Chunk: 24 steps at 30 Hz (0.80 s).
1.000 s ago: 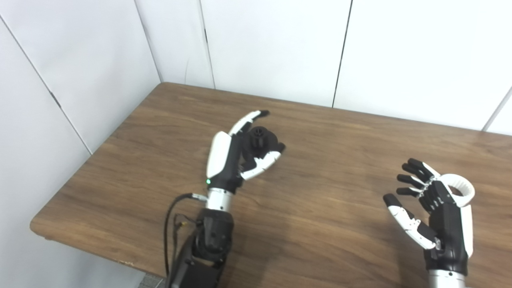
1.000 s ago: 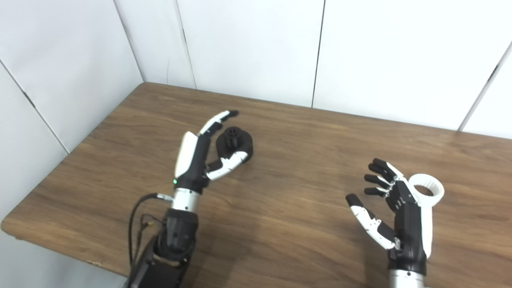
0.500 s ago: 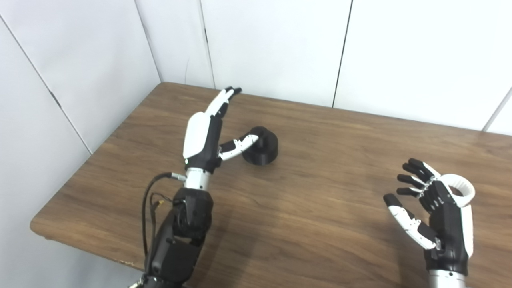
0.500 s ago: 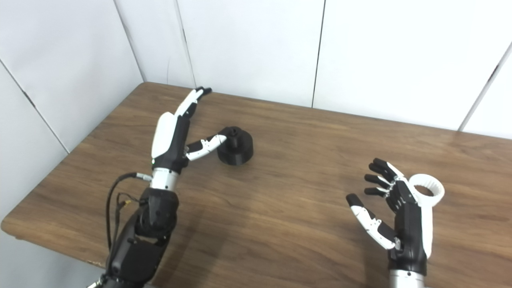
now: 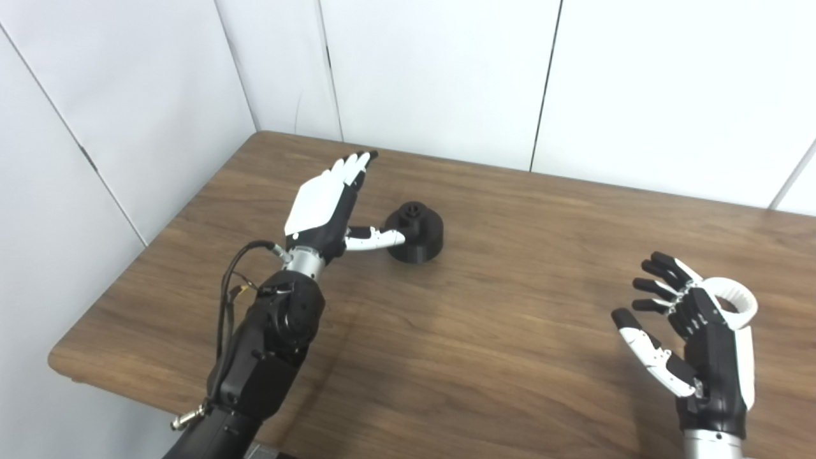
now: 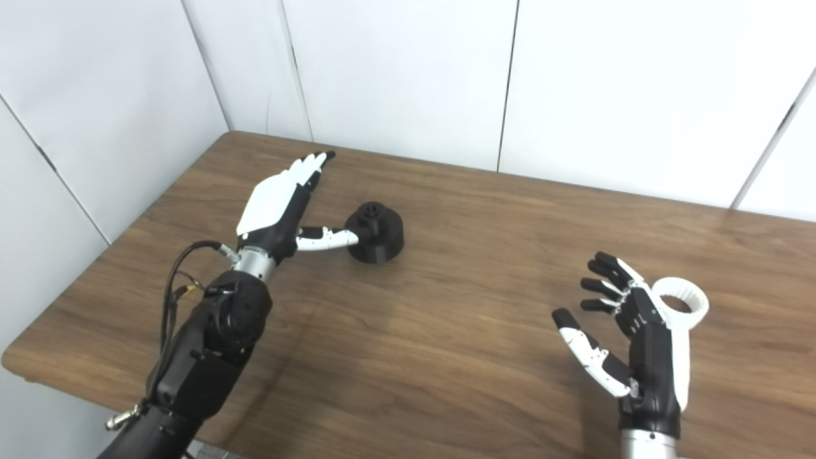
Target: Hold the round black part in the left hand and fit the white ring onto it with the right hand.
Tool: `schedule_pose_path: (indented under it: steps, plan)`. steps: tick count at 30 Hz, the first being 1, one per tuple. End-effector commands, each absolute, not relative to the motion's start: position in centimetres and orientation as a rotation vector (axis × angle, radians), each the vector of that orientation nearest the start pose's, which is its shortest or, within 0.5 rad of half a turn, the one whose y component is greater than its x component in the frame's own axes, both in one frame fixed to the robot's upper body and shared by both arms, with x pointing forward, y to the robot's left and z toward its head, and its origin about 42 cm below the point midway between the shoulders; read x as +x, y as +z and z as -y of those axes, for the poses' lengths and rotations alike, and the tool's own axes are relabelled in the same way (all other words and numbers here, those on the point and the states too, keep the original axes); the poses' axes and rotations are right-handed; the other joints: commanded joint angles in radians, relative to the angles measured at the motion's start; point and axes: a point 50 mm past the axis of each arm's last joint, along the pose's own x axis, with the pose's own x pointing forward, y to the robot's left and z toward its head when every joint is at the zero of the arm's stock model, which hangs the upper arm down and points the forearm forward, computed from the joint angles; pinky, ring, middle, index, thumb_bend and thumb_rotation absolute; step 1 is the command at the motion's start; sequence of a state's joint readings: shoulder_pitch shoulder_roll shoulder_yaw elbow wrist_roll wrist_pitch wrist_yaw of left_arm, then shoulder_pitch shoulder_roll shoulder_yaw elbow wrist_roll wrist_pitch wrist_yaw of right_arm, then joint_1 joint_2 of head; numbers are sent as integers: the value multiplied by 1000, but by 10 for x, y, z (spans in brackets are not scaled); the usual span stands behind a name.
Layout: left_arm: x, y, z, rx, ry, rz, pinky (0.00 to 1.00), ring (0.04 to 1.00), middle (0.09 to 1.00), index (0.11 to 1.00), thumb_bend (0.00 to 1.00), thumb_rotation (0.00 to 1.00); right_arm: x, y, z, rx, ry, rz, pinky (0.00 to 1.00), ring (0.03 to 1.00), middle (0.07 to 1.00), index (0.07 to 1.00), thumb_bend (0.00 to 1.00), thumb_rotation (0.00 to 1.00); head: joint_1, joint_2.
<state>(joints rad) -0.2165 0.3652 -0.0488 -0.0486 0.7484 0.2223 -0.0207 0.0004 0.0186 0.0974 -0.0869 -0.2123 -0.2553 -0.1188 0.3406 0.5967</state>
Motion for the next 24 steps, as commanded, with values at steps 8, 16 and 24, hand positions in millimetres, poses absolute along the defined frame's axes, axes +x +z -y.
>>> schedule_pose_path:
  steps: [8, 16, 24]
  plan:
    - [369, 212, -318, 1210, 106, 56, 1000, 1000, 1000, 976, 1000, 612, 271, 117, 185, -163, -14, 301, 579, 703, 770, 779, 646, 273, -2, 4]
    - [376, 206, -319, 1270, 51, 3, 1000, 1000, 1000, 961, 1000, 629, 270, 118, 184, -165, -14, 299, 581, 706, 773, 783, 641, 269, -9, 9]
    - [384, 200, -321, 1313, 14, -51, 1000, 1000, 1000, 954, 1000, 651, 269, 119, 184, -171, -16, 301, 578, 708, 773, 780, 644, 284, -11, 11]
